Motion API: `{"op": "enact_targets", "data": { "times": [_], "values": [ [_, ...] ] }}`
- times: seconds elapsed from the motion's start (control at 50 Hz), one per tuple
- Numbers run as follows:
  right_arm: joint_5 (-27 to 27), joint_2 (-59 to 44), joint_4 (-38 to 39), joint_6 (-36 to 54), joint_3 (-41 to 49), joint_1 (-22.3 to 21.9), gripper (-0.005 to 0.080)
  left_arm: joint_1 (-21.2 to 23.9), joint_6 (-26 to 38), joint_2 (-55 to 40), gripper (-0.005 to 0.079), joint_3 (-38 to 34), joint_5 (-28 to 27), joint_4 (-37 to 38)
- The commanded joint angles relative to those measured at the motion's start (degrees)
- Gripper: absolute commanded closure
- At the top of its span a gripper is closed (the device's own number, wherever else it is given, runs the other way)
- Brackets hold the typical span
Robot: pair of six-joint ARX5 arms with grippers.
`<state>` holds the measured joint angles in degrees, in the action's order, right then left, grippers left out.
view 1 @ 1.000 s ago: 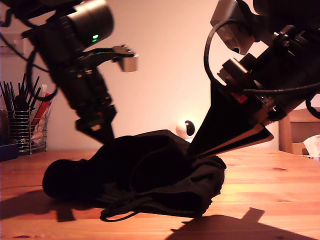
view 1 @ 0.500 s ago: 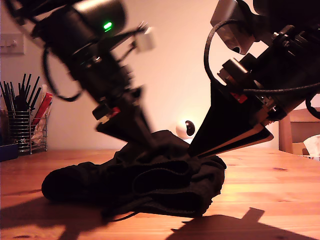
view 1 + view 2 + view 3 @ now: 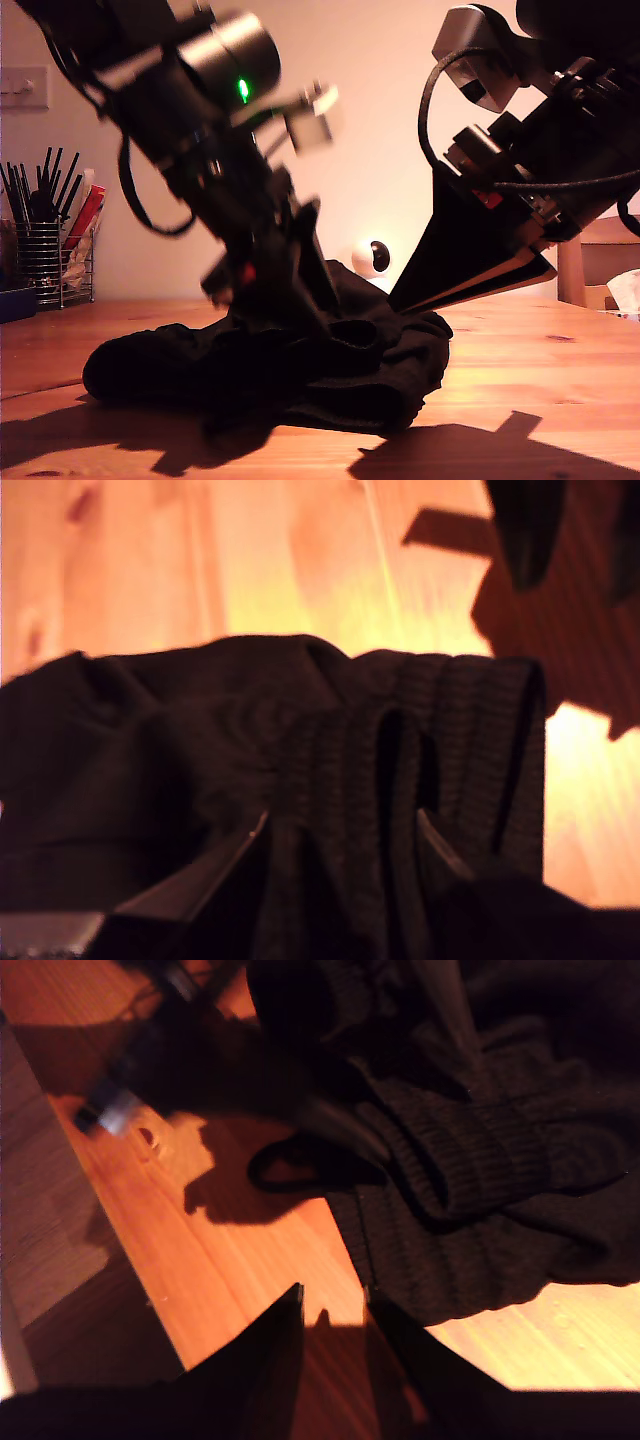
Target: Fold the shorts in front of you. After folding it, place it to the right side.
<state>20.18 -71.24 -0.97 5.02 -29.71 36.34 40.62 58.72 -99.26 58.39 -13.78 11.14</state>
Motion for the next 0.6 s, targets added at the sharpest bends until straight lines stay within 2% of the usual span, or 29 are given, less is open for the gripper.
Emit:
{"op": "enact_targets", "data": {
  "times": [0.0,0.32,0.58],
  "values": [
    [0.0,0.04,0.31,0.39,-1.16,-0.15,0.0585,0.04,0.24,-0.81,0.0329,-0.04,-0.04,-1.46],
    [-0.02,0.04,0.31,0.44,-1.16,-0.15,0.0585,0.04,0.2,-1.25,0.0331,-0.04,-0.13,-3.82],
    [-0.24,0.04,0.33,1.05,-1.16,-0.15,0.0585,0.04,-0.28,-1.22,0.033,-0.04,-1.88,1.55]
  ]
}}
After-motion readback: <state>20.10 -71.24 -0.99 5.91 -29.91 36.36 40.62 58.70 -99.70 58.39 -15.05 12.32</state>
